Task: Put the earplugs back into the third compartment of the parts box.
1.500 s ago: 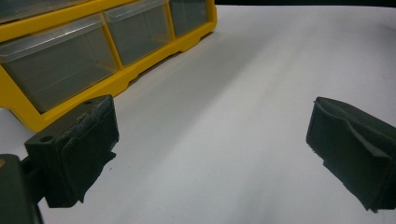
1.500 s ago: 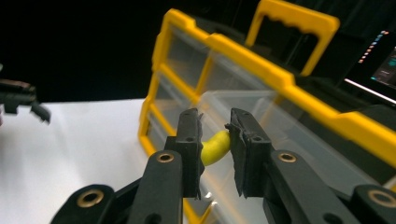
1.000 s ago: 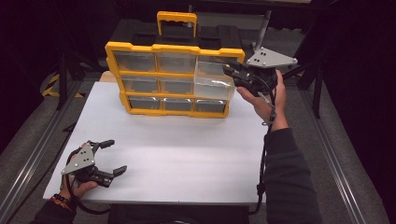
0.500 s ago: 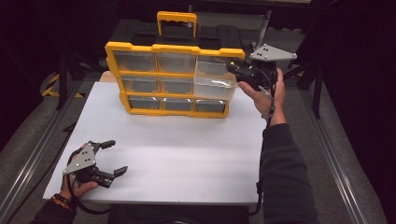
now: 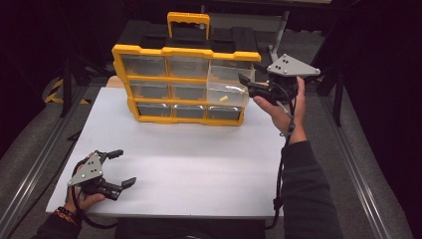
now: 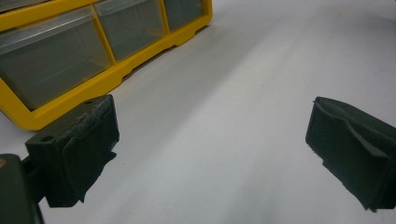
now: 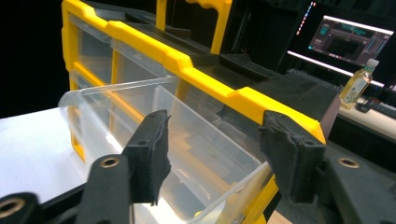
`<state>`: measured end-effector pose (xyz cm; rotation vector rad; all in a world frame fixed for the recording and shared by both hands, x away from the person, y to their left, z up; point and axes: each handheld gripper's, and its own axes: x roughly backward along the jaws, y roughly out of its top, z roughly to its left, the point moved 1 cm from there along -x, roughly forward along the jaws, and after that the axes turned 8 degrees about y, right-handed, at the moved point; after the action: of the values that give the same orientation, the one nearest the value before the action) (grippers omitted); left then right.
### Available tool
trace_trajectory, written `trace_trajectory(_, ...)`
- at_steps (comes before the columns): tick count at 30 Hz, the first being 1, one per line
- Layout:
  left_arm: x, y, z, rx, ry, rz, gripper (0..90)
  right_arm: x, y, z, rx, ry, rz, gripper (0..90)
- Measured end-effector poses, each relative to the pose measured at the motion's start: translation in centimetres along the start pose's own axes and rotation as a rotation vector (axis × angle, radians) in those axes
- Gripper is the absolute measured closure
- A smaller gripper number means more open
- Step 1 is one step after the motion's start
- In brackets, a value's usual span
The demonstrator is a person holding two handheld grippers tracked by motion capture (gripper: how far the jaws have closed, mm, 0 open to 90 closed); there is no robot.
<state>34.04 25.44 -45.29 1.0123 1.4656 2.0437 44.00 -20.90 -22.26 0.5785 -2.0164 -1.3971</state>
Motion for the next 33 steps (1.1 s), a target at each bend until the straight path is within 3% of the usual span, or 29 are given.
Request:
trace_trajectory(9, -0.2, -0.1, 0.0, 0.002, 0.000, 0.006, 3.7, 1.8, -0.9, 2.5, 0.059, 0.000, -0.041, 30.0)
trace_trajectory(20, -0.3, 0.0, 0.0, 0.006, 0.003, 0.001, 3.8, 3.2, -3.2, 5.4, 0.104, 0.018, -0.058, 24.0)
trace_trajectory(26, -0.3, 0.0, 0.0, 0.012, 0.004, -0.001, 3.7, 3.2, -5.7, 7.1, 0.123, 0.070, -0.027, 23.7)
trace_trajectory(28, -0.4, 0.0, 0.0, 0.008, 0.006, 0.000, 3.8, 3.2, -6.3, 7.4, 0.132, 0.065, -0.017, 22.8)
trace_trajectory(33, -0.3, -0.3, 0.3, 0.020, 0.002, 0.004, 3.7, 2.9, -10.0, 8.7, 0.092, 0.068, 0.002, 14.8)
